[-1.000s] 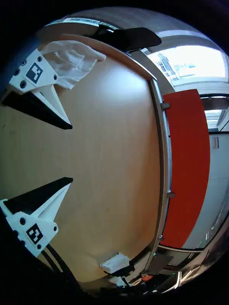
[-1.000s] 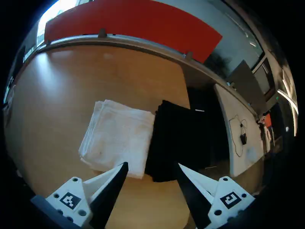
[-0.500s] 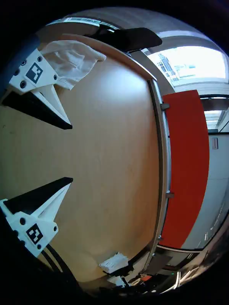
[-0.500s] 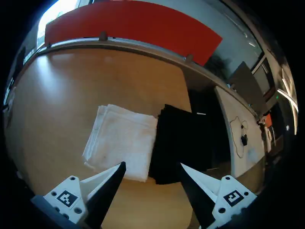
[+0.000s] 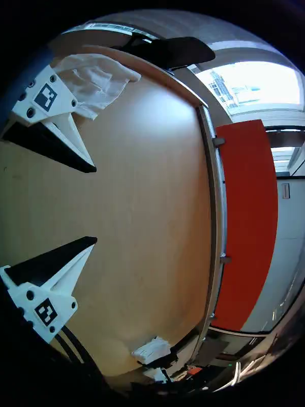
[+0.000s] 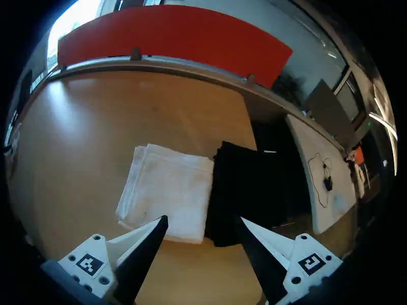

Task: Fold towel

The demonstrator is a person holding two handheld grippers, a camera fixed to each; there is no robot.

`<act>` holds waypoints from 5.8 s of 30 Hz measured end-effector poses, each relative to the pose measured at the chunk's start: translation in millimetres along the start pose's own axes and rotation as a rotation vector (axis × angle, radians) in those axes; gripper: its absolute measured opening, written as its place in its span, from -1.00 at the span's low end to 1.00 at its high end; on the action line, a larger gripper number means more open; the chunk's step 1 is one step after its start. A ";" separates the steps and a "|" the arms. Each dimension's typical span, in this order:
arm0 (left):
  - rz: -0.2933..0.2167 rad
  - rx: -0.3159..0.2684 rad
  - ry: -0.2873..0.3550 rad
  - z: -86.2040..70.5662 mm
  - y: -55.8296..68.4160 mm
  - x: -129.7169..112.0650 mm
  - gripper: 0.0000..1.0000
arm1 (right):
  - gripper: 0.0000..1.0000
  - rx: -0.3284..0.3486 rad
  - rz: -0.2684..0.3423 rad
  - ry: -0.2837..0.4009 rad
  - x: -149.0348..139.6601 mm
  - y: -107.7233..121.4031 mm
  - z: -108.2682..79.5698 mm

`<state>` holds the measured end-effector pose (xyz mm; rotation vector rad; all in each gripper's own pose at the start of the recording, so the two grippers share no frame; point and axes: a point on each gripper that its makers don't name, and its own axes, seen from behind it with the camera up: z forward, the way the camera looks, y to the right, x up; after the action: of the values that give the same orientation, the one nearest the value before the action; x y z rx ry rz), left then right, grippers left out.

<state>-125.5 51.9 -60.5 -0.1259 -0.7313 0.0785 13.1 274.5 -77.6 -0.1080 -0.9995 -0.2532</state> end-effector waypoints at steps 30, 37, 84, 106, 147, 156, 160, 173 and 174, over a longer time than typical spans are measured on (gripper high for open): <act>-0.005 0.008 0.027 -2.1 -2.5 13.8 0.86 | 1.00 -0.050 0.380 0.121 7.7 -17.5 -4.2; -0.002 0.009 0.042 -2.4 -2.3 22.8 0.86 | 1.00 -0.075 0.394 0.256 33.6 -20.5 -18.3; -0.054 0.062 0.298 -12.0 -15.6 110.7 0.86 | 1.00 -0.070 0.315 0.855 174.5 -78.2 -139.6; -0.076 0.076 0.607 -56.3 -24.2 193.1 0.86 | 1.00 0.047 0.246 0.905 216.1 -166.3 -166.0; -0.082 0.042 0.724 -53.9 -24.2 196.0 0.86 | 1.00 0.122 0.216 0.939 261.8 -241.1 -203.0; -0.072 0.066 0.732 -31.9 -31.5 164.9 0.86 | 1.00 0.122 0.217 0.946 264.6 -248.9 -208.7; -0.065 0.076 0.744 -21.9 -35.9 152.8 0.86 | 1.00 0.126 0.224 0.955 264.1 -254.8 -210.1; -0.068 0.082 0.765 7.2 -44.5 111.5 0.86 | 1.00 0.106 0.225 0.973 250.2 -262.9 -201.7; -0.069 0.083 0.766 9.5 -44.6 108.4 0.86 | 1.00 0.106 0.227 0.975 249.2 -262.5 -201.4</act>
<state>-50.3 21.1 24.4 -0.0432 0.0331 -0.0082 237.8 -60.4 17.1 0.0065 -0.0259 -0.0227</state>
